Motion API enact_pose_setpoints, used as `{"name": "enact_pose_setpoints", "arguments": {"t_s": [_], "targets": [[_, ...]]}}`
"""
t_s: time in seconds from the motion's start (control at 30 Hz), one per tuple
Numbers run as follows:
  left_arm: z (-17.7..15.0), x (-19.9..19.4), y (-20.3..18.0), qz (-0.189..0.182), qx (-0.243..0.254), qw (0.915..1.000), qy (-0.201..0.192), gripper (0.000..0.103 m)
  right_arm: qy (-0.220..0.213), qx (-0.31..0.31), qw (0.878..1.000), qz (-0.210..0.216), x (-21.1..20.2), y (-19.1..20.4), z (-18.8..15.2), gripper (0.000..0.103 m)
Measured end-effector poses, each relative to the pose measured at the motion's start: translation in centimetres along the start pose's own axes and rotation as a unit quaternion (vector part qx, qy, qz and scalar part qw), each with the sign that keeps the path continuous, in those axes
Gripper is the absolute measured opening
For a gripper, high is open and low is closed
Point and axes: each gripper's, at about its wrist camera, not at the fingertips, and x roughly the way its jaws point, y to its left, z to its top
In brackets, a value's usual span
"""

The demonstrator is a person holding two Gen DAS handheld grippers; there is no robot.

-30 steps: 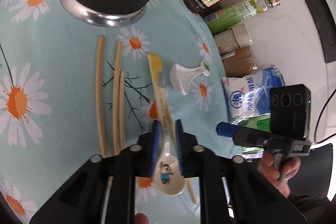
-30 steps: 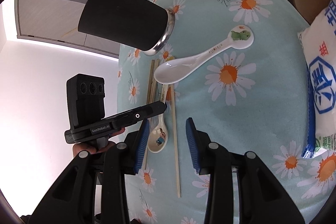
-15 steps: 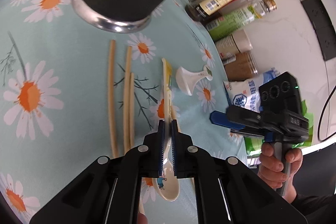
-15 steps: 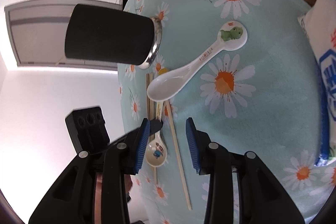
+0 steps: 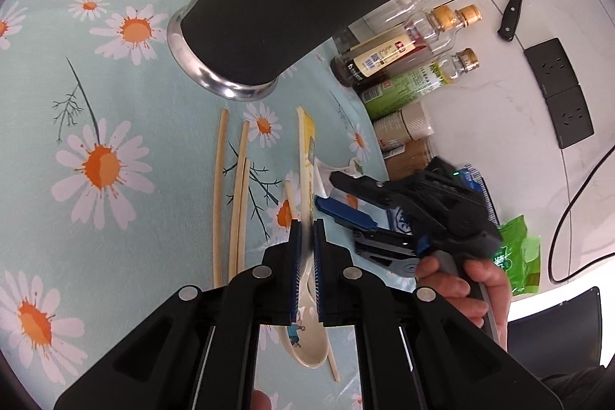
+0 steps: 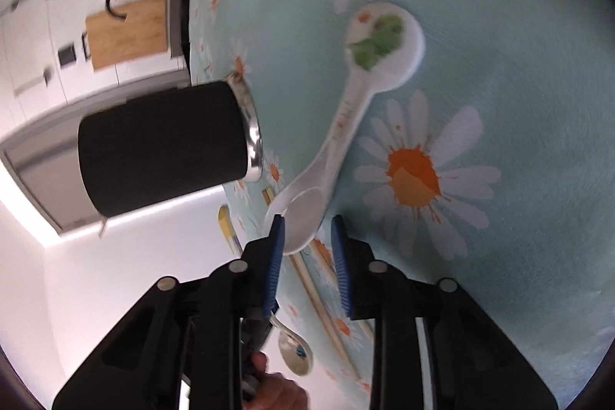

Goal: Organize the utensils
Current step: 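Grasp the white frog-print ceramic spoon with the right tool while the left holds its spoon, then lift both held spoons and carry them over the black holder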

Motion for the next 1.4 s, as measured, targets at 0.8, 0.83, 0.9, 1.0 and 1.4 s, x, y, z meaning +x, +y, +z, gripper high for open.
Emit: {"name": "enact_pose_setpoints", "arguments": {"t_s": [0.8,0.83,0.9,1.0,1.4], "targets": [[-0.7,-1.9,-1.0,0.006,0.019,0.9992,-0.034,0.005,-0.043,-0.201,0.972,-0.112,0.1,5.5,-1.8,0.004],[-0.7,-2.1,-1.0,0.005,0.021,0.9991,-0.037,0.005,-0.044,-0.229,0.965,-0.121,0.1,6.2,-2.1,0.004],[-0.6,-2.4,-1.3,0.001,0.026,0.9988,-0.042,0.005,-0.044,-0.281,0.949,-0.139,0.0,7.8,-3.0,0.004],[-0.5,-3.0,-1.8,0.001,0.032,0.998,-0.055,0.005,-0.035,-0.351,0.922,-0.161,0.3,9.8,-4.4,0.004],[0.3,-7.5,-5.9,0.028,0.104,0.9834,-0.146,0.005,-0.037,-0.539,0.819,-0.192,-0.1,16.1,-10.2,0.004]]}}
